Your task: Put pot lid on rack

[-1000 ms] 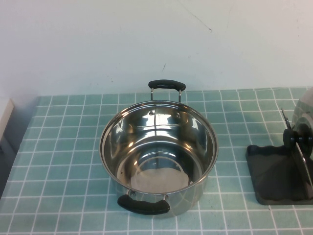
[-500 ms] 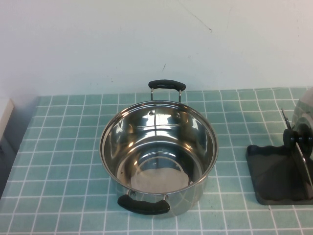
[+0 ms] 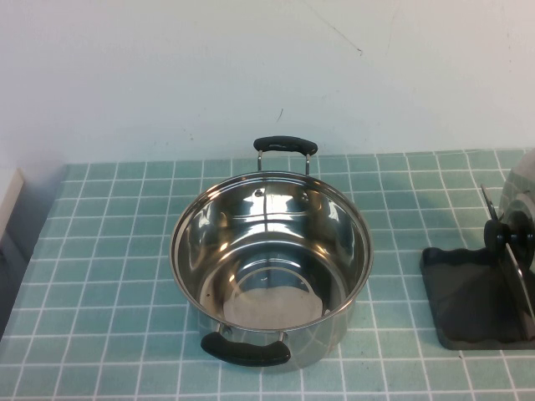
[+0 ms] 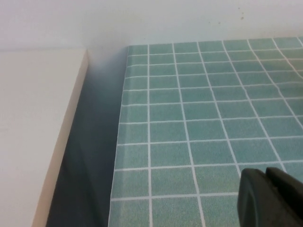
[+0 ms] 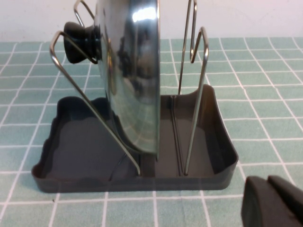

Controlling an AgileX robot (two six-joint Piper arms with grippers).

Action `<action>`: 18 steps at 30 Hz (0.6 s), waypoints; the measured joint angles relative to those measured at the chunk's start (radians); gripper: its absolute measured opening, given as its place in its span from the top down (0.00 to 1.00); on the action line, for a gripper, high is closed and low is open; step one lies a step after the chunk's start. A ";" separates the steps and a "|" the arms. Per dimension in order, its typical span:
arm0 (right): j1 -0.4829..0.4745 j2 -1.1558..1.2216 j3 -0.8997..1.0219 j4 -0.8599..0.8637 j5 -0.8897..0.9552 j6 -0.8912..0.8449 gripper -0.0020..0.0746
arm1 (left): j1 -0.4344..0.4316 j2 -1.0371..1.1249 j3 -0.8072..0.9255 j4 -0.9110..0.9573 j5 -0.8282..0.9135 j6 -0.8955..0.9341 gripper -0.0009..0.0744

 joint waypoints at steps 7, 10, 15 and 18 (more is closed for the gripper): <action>0.000 0.000 0.000 0.000 0.000 0.000 0.98 | -0.049 0.000 0.000 0.000 0.002 0.131 0.99; 0.000 0.000 0.000 0.000 0.000 0.000 0.98 | -0.049 0.000 0.000 0.000 0.002 0.143 0.99; 0.000 0.000 0.000 0.000 0.000 0.000 0.98 | -0.049 0.000 0.000 0.000 0.002 0.145 0.99; 0.000 0.000 0.000 0.000 0.000 0.000 0.98 | -0.049 0.000 0.000 0.000 0.002 0.145 0.99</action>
